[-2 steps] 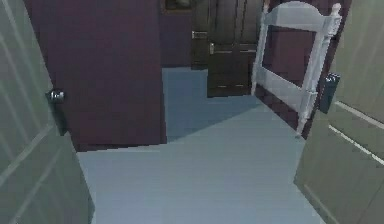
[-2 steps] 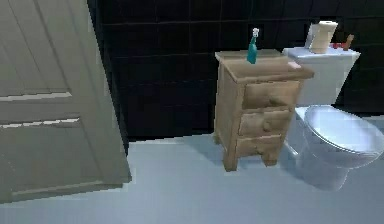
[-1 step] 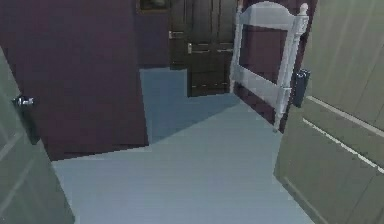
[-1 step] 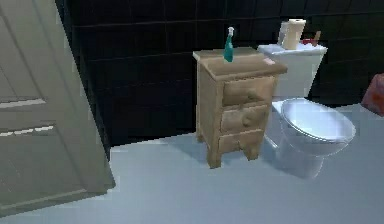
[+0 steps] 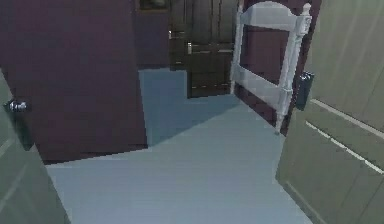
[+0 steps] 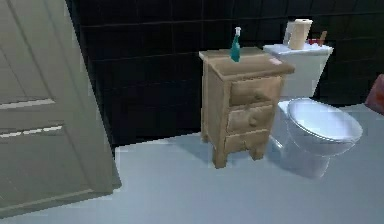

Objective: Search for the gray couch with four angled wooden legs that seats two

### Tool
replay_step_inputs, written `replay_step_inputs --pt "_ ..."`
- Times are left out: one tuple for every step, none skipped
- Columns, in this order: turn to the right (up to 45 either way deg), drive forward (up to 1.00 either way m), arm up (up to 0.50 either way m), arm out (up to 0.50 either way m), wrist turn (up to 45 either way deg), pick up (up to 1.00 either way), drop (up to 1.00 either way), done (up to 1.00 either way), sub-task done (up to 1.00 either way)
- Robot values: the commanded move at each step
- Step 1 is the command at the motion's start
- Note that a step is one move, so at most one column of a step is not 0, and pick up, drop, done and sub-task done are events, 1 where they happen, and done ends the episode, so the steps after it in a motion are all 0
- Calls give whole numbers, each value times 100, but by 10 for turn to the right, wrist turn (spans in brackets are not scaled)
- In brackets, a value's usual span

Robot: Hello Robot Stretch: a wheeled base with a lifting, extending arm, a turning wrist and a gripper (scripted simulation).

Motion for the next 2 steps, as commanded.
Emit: replay_step_inputs --pt "-60 0 0 0 0 0 0 0 0" --pt "0 100 0 0 0 0 0 0 0"
